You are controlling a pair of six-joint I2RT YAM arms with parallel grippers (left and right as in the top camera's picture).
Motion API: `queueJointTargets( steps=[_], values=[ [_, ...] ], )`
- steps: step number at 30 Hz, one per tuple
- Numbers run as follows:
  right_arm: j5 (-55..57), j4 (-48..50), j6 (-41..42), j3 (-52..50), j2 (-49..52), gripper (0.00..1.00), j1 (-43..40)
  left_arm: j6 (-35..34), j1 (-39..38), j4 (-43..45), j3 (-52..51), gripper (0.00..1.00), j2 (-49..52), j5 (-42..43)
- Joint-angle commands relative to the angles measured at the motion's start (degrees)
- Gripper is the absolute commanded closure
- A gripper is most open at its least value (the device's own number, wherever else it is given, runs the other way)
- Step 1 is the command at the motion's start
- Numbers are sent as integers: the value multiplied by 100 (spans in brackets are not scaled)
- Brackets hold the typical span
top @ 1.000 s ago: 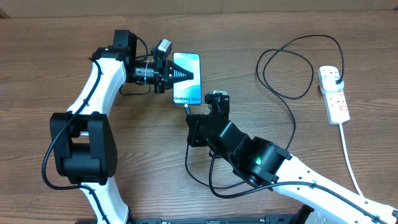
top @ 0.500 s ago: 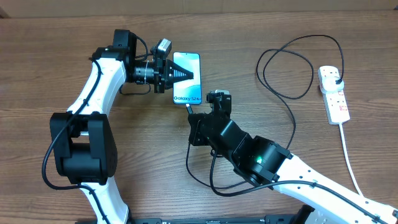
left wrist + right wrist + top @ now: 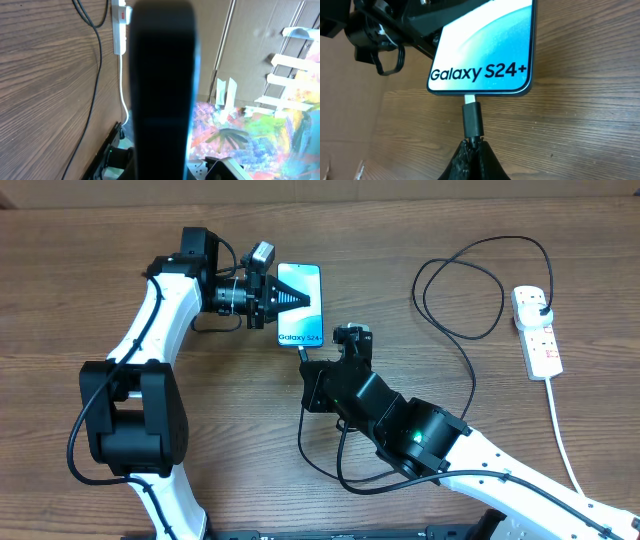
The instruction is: Plug charger to phone and switch on socket
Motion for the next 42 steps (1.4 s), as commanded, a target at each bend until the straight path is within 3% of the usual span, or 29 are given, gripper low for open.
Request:
queueJointTargets(
  steps=[1,5,17,27,39,40,42],
  values=[
    [389,293,24,68,-52,96,-184,184,-59,-61,2,96,-7,330],
    [444,470,-428,68,136,96,-197,267,-92,-151,2,96,-7,455],
    [369,789,-719,74,181,96,-516,601,-216,-345,2,96,-7,564],
    [-555,612,-881,407,164,96,-1123,739,-216,-367,2,96,-7,564],
    [-549,763,-1008,415,164,96,-1193,737,-216,-387,2,96,-7,562],
    [-579,745,-1010,426,162,93,-1211,739,-216,-385,2,96,-7,555],
    [-691,664,-1019,452,120,52,-1259,739,-216,-380,2,96,-7,426]
  ],
)
